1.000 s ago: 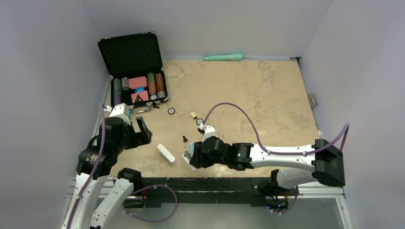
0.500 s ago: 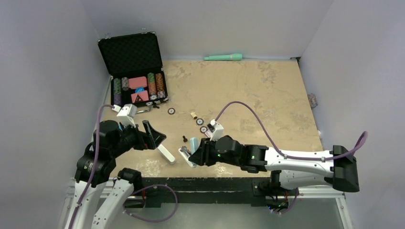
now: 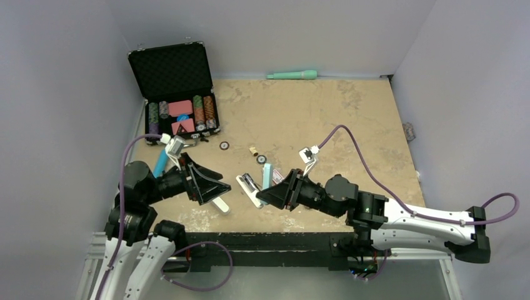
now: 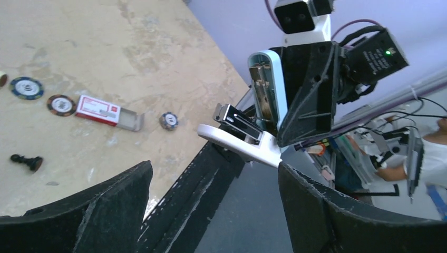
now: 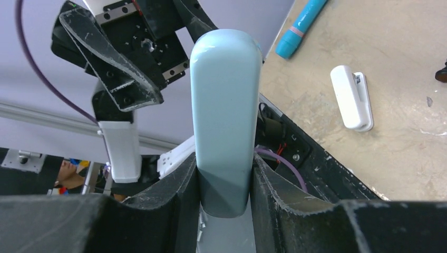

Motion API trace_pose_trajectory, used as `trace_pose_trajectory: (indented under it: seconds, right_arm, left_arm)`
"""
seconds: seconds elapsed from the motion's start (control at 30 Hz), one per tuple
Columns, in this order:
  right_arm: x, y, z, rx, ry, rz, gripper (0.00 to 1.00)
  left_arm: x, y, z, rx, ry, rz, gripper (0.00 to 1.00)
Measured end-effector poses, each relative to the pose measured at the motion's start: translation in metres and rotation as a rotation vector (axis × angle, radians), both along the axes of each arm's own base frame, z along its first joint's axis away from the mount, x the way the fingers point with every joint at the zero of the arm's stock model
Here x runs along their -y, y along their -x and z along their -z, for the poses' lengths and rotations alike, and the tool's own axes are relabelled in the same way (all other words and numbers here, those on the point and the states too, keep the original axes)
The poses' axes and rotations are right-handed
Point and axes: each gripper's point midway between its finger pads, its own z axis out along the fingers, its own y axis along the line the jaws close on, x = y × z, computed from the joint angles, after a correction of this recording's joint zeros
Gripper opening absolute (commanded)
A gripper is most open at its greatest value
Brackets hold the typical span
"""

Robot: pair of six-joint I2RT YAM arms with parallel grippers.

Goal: Unload the staples from the stapler

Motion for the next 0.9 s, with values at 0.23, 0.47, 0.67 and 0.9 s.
trace_pose_trajectory:
  seconds: [0.23, 0.47, 0.67, 0.9]
  right_arm:
    - [0.002, -0.001, -0.009, 0.005, -0.03, 0.011, 0.0]
    - [-0.003, -0.003, -0.028, 0.02, -0.085, 0.011, 0.0]
    - [-0.008, -0.004, -0.045, 0.039, -0.123, 0.009, 0.0]
    - [-0.016, -0.006, -0.058, 0.059, -0.145, 0.006, 0.0]
  left_arm:
    - [0.016, 0.009, -0.022, 0.041, 0.163, 0.143, 0.93]
    - [0.018, 0.016, -0.039, 0.097, 0.213, 0.194, 0.93]
    - [0.019, 0.012, -0.032, 0.073, 0.227, 0.192, 0.92]
    - [0.021, 0.006, -0.031, 0.05, 0.281, 0.176, 0.88]
